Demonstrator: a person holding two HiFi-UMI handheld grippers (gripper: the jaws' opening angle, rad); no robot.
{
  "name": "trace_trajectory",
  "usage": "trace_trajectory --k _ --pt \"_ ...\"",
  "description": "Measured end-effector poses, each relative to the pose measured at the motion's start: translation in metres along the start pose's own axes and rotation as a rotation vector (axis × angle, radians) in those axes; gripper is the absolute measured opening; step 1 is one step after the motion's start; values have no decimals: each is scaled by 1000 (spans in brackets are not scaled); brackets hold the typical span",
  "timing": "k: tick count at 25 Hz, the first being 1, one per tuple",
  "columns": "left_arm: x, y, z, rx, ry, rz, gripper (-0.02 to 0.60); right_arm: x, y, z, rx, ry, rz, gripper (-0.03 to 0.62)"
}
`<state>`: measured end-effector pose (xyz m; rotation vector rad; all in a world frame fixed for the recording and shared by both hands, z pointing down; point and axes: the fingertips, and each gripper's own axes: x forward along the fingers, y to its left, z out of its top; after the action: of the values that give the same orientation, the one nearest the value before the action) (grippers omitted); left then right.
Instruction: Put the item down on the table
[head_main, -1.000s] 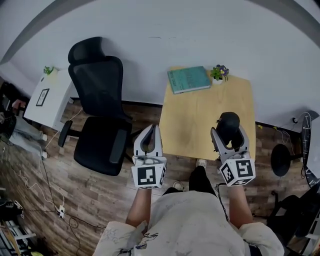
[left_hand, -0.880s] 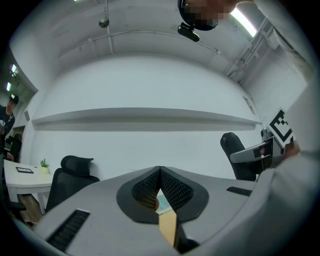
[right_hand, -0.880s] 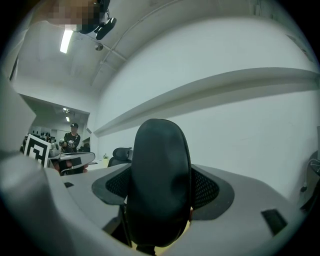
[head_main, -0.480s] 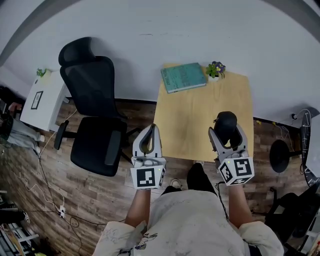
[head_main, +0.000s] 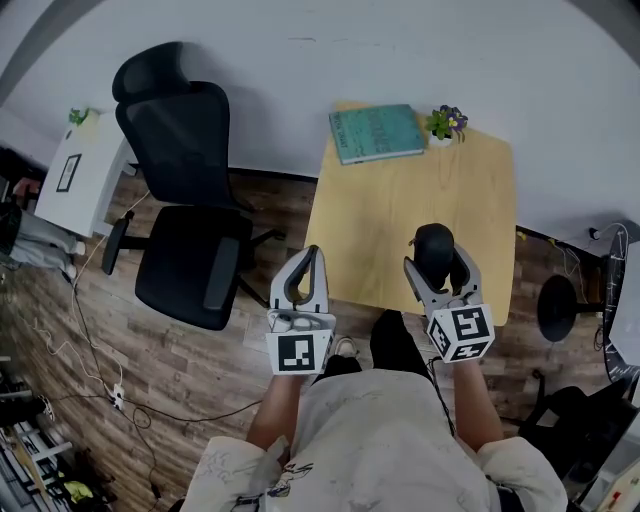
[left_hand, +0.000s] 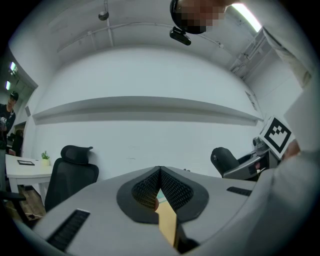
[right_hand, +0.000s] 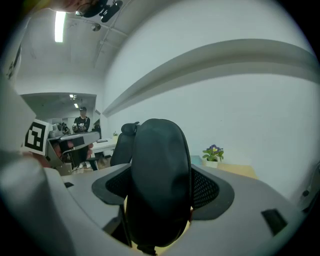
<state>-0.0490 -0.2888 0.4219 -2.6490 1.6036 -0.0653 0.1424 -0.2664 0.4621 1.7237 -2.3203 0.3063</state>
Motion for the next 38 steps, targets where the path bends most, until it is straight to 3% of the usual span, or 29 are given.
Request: trace_trajectory --k 7,14,19,27,38 --pt "-10 4 -26 -13 51 30 3 29 8 -56 -15 172 34 351" --pt "-24 6 -53 -39 121 58 3 50 18 -131 -59 479 102 353" --pt "-34 8 -64 -61 144 85 3 56 29 -167 -70 617 157 353" --pt "-41 7 -76 -92 165 108 3 64 36 -197 -103 738 210 353" --pt "-43 3 -83 -98 173 103 3 69 39 -213 -136 788 221 353"
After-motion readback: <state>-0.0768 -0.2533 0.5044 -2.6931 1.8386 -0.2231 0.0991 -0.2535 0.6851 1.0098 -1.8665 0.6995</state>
